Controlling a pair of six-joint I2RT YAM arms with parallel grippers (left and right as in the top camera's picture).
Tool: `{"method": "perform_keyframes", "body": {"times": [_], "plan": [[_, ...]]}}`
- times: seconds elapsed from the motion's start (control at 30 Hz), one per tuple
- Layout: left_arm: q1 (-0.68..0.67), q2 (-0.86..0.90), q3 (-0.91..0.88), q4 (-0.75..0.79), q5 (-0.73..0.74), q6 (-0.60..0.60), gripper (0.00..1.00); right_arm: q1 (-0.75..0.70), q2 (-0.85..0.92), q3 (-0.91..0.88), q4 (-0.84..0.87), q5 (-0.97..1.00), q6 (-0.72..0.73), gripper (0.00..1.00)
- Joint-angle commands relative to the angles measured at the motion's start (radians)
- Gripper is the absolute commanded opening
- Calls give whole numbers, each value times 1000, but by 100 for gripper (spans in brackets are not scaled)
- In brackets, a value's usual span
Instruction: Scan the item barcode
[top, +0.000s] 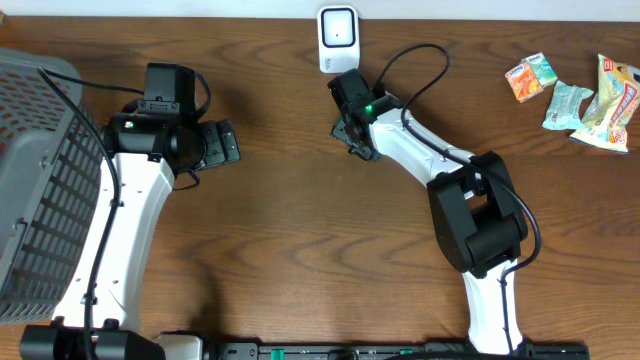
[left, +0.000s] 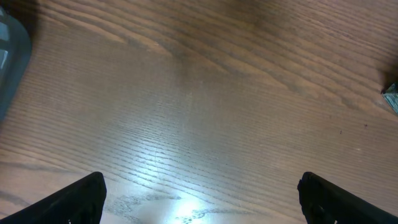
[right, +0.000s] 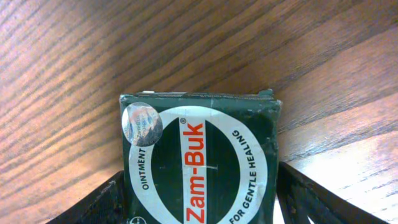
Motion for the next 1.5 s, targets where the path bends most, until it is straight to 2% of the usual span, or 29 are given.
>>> {"method": "perform_keyframes", "body": {"times": [0.0, 0.07, 0.13, 0.23, 0.27, 0.3, 0.37, 0.4, 0.43, 0.47, 0.53, 0.73, 0.83, 0.87, 0.97, 1.23, 1.47], "plan": [[0, 5, 4, -2, -13, 5, 98, -7, -18, -16, -15, -14, -215, 68], [0, 5, 4, -2, -13, 5, 98, -13, -48, -16, -11, -19, -356, 64], [0, 5, 4, -2, -13, 5, 98, -23, -97, -16, -12, -53, -616, 64], [0, 5, 4, -2, -13, 5, 98, -25, -136, -16, -46, -116, -902, 67], [0, 5, 4, -2, -13, 5, 98, -25, -155, -16, -80, -110, -1040, 68], [0, 5, 4, -2, -13, 5, 98, -28, -160, -16, -90, -110, -1083, 69], [0, 5, 4, -2, -13, 5, 98, -40, -171, -16, -113, -110, -1178, 75], [0, 5, 4, -2, -13, 5, 98, -50, -171, -16, -117, -110, -1210, 88], [0, 5, 4, -2, -13, 5, 98, -56, -171, -16, -114, -111, -1202, 99], [0, 5, 4, -2, -13, 5, 98, -62, -171, -16, -110, -115, -1178, 99], [0, 5, 4, -2, -13, 5, 98, -80, -169, -16, -102, -124, -1036, 99], [0, 5, 4, -2, -13, 5, 98, -98, -167, -21, -74, -129, -522, 99], [0, 5, 4, -2, -13, 5, 98, -93, -163, -21, -60, -129, -385, 98], [0, 5, 4, -2, -13, 5, 98, -89, -158, -21, -52, -129, -342, 95], [0, 5, 4, -2, -13, 5, 98, -77, -139, -21, -31, -127, -318, 93], [0, 5, 4, -2, -13, 5, 98, -67, -46, -21, -29, -81, -317, 96], [0, 5, 4, -2, -13, 5, 98, -54, -4, -21, -31, -80, -318, 89]]}}
